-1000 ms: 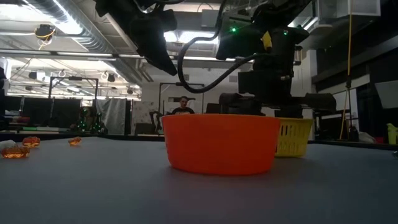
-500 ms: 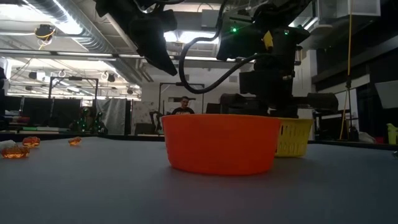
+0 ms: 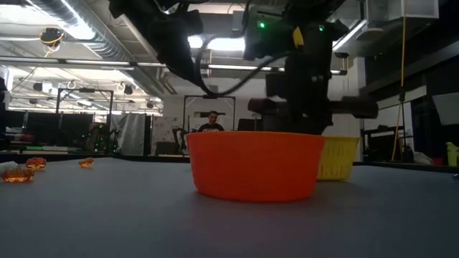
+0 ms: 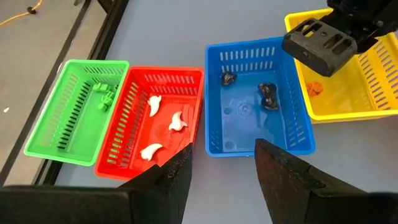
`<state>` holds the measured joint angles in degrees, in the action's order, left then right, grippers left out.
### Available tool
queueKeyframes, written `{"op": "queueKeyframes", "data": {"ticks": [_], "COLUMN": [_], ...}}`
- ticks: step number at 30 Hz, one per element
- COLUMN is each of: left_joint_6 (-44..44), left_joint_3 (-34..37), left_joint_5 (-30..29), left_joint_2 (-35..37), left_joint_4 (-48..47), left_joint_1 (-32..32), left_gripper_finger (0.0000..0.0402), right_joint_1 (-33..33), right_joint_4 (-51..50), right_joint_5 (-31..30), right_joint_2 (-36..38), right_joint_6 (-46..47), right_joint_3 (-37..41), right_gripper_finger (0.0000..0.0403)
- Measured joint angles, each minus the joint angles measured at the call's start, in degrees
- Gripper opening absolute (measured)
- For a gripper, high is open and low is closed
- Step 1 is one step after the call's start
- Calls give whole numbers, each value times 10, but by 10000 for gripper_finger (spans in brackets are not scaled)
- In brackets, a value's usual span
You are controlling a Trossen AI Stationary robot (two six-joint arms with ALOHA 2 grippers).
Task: Sort Halloween decoration
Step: Put the purple spider toy into the orange bin
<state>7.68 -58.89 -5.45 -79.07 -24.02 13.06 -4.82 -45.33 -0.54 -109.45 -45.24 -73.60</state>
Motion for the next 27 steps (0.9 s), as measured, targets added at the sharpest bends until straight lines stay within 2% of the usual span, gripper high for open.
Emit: {"op": "queueKeyframes", "data": {"ticks": [13,20,27], "left_joint_6": [-1,-22,-42], "left_joint_3": [0,0,0], "left_joint_5": [3,5,5], "left_joint_2": [42,74,87], "left_joint_4": [-28,-55,-88], "left_joint_1": [-3,-26,-59], "left_gripper_finger": [157,157,157], "right_joint_1": [-4,-24,-63], "right_joint_4": [-76,-66,-1], "right_joint_5": [8,52,73], "right_joint_2": [1,2,3], "right_joint_6": [19,40,30], "right_joint_3": [-110,-165,-169], "right_gripper_finger": [0,1,1]}}
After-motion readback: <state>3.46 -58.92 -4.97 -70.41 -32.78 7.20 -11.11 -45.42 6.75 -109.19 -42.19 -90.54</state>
